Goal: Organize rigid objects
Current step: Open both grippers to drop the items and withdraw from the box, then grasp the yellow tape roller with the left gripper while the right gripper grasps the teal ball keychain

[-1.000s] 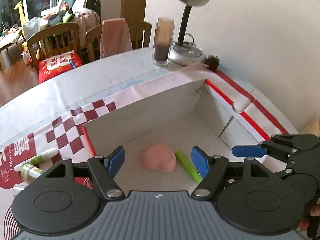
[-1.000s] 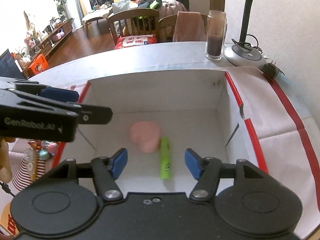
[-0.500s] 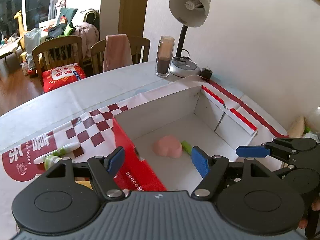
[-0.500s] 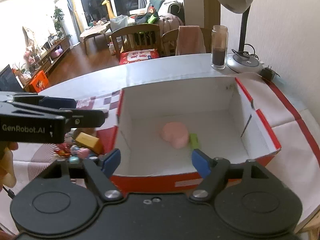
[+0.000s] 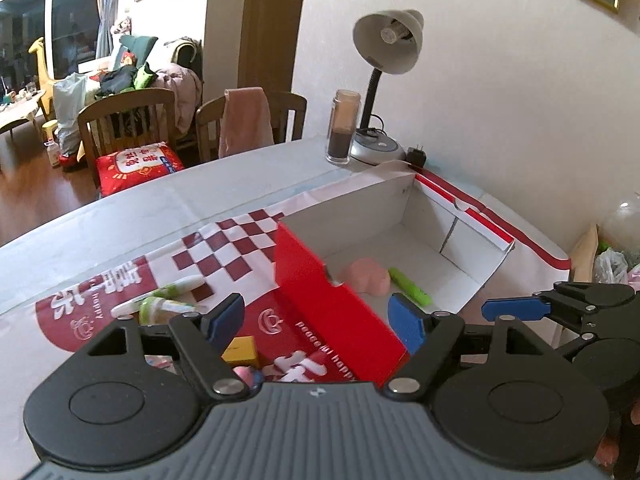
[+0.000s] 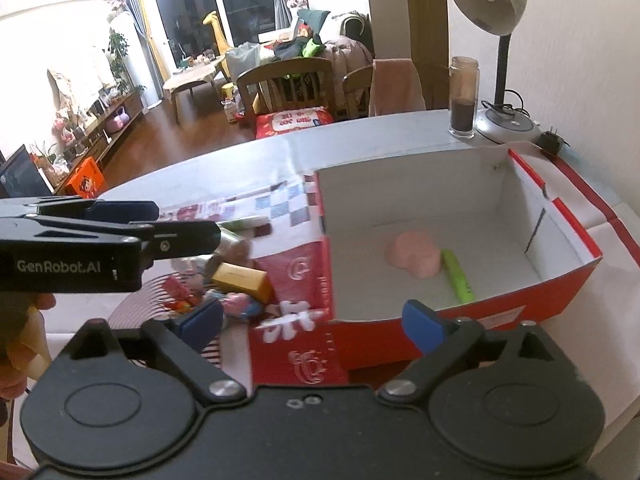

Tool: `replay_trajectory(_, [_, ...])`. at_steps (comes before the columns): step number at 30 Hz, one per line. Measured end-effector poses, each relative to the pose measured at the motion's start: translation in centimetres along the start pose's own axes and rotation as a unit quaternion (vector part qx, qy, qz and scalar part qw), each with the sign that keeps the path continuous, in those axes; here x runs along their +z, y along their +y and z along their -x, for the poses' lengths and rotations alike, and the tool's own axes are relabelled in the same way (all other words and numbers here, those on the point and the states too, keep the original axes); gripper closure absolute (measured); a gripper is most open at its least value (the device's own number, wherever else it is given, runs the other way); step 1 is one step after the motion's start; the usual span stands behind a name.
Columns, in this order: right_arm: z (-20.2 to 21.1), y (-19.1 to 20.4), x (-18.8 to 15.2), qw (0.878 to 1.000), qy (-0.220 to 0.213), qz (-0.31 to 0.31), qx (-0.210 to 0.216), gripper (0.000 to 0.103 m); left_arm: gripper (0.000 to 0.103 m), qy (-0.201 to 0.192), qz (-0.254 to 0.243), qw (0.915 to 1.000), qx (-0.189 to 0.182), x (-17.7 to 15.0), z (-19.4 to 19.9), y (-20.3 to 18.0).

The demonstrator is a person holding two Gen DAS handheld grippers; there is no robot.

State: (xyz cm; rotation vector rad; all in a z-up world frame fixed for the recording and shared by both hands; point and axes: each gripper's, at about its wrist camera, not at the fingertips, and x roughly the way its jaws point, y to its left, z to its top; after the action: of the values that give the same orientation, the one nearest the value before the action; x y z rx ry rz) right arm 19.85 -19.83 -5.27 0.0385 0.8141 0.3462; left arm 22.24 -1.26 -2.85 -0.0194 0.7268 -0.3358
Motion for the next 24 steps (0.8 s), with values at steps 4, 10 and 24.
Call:
replay_trajectory(4, [0.2, 1.8, -0.7, 1.0, -0.011, -0.005, 0.008, 0.001, 0.017, -0.019, 0.008, 0.9998, -0.002, -1.1, 1.5, 1.8])
replay_trajectory(10, [0.4, 4.3, -1.5, 1.0, -0.026, 0.006, 0.012, 0.001, 0.017, -0.028, 0.02, 0.9994, 0.0, -2.7, 2.9, 4.4])
replay_trajectory(24, [-0.7, 7.5, -3.4, 0.999, -0.029, 0.024, -0.014, 0.0, 0.015, -0.031, 0.047, 0.9977, 0.037, -8.6, 3.7, 10.1])
